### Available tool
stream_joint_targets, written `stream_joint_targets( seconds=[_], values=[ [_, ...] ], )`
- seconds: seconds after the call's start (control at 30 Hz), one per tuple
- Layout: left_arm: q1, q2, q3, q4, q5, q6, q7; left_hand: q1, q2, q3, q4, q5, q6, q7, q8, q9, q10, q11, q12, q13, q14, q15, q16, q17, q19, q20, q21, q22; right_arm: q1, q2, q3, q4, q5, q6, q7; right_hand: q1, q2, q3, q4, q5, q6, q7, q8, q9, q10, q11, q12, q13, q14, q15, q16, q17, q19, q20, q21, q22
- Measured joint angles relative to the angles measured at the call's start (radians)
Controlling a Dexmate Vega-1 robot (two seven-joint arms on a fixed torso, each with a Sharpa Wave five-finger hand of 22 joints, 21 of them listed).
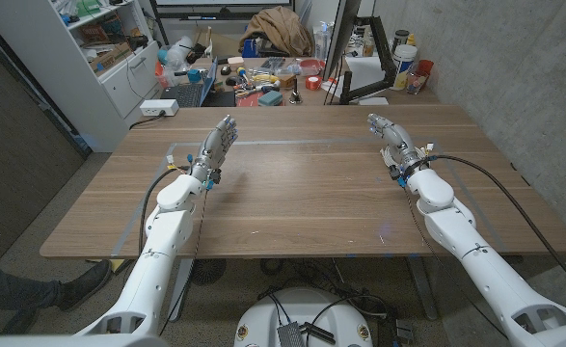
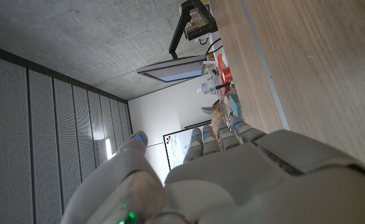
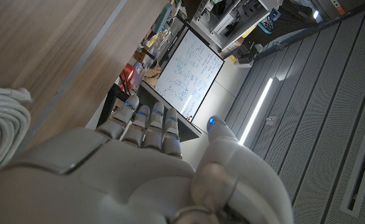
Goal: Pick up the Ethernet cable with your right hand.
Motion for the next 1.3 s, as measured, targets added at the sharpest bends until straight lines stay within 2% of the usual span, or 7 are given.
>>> stream_joint_targets(
  seconds=[0.4,0.97,1.07,1.23,1.3],
  values=[
    [-0.004,-0.002,-0.001,0.001,0.001,-0.006,-0.006,0.000,0.000,-0.004,-0.004,0.000,0.004,0.004,0.000,0.000,0.000,0.000,0.000,0.000,0.000,0.000,0.000,0.000,0.000,0.000,0.000,0.000,-0.002,-0.007,0.002,-0.003,-0.029,0.015,-0.019,0.000,0.000,0.000,0.000,0.000,0.000,0.000,0.000,0.000,0.000,0.000,0.000,0.000,0.005,-0.005,0.000,0.000,0.006,0.006,-0.004,0.000],
    [-0.015,-0.005,0.002,0.014,0.004,-0.008,-0.009,0.005,0.005,-0.004,-0.004,0.000,0.005,0.005,0.004,0.000,0.009,-0.009,0.000,0.000,0.000,0.000,0.000,0.000,0.000,0.000,0.000,0.000,-0.006,-0.018,0.003,-0.007,-0.088,0.050,-0.067,0.000,0.000,0.004,-0.004,0.004,0.011,0.000,0.000,0.000,0.015,-0.004,0.007,0.000,0.013,-0.013,0.000,0.000,0.022,-0.004,-0.004,0.000],
    [-0.016,-0.006,0.003,0.015,0.006,-0.008,-0.008,0.005,0.005,-0.004,-0.004,0.000,0.009,0.001,0.004,0.000,0.009,-0.009,0.000,0.000,0.000,0.000,0.000,0.000,0.000,0.000,0.000,0.000,-0.006,-0.019,0.003,-0.005,-0.101,0.060,-0.078,0.000,0.000,0.004,-0.004,0.004,0.014,-0.003,0.008,0.000,0.016,-0.005,0.008,0.000,0.018,-0.018,0.000,0.000,0.025,0.000,-0.004,0.000],
    [-0.017,-0.006,0.004,0.015,0.008,-0.008,-0.007,0.005,0.005,-0.004,-0.004,0.000,0.011,0.000,0.004,0.000,0.009,-0.009,0.000,0.000,0.000,0.000,0.000,0.000,0.000,0.000,0.000,0.000,-0.006,-0.021,0.003,0.001,-0.131,0.081,-0.102,0.000,0.000,0.004,-0.004,0.004,0.018,-0.007,0.008,0.000,0.022,0.000,0.008,0.000,0.023,-0.023,0.000,0.000,0.029,-0.004,-0.004,0.000],
    [-0.017,-0.006,0.004,0.014,0.008,-0.008,-0.006,0.005,0.005,-0.007,-0.007,0.000,0.011,0.000,0.004,0.000,0.009,-0.009,0.000,0.000,0.000,0.000,0.000,0.000,0.000,0.000,0.000,0.000,-0.006,-0.021,0.003,0.004,-0.141,0.088,-0.111,0.000,0.000,0.000,-0.008,0.004,0.018,-0.007,0.008,0.000,0.027,-0.005,0.008,0.000,0.023,-0.023,0.000,0.000,0.031,-0.006,-0.004,0.000]
  ],
)
